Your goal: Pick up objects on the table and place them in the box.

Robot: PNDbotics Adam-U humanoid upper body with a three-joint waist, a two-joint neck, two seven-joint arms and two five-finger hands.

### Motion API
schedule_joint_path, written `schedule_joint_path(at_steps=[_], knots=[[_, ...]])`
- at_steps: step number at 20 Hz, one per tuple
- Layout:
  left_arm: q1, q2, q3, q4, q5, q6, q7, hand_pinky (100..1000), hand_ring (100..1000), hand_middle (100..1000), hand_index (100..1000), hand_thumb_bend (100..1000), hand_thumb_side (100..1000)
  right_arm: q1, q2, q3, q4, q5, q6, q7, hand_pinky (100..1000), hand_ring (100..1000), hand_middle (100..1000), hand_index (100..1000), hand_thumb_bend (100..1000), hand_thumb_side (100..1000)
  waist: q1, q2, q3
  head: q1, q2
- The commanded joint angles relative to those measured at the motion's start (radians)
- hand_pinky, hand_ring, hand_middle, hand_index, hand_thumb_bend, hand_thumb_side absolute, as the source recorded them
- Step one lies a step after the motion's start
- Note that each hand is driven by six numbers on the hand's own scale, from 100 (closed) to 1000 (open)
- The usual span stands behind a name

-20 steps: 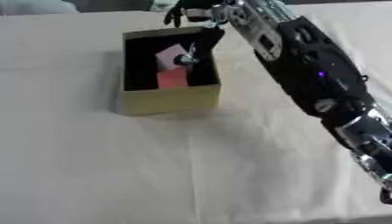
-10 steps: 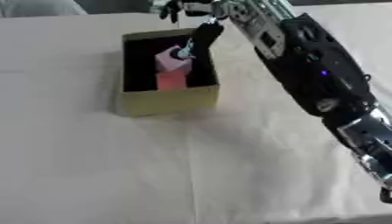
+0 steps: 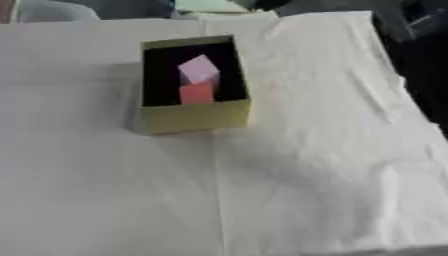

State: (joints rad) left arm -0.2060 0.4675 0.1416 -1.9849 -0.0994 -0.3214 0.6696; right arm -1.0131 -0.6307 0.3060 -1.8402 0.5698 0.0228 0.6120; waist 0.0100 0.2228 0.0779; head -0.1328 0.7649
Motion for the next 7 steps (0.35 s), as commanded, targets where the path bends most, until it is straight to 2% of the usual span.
schedule_joint_path(at_steps=[1,7], knots=[[-0.003,0.036,0.016,-0.015,-0.007,0.000,0.009,663,682,676,796,424,827,0.026,-0.123,-0.062,-0.143,-0.108,0.021,-0.062,847,820,650,858,100,410,0.002,-0.022,-0.004,0.014,0.005],[0.002,0.041,0.019,-0.015,-0.013,0.000,0.019,664,683,676,796,426,824,0.186,-0.277,-0.164,-0.160,-0.206,-0.080,-0.291,835,801,623,846,100,450,0.002,-0.026,-0.017,0.037,0.005]])
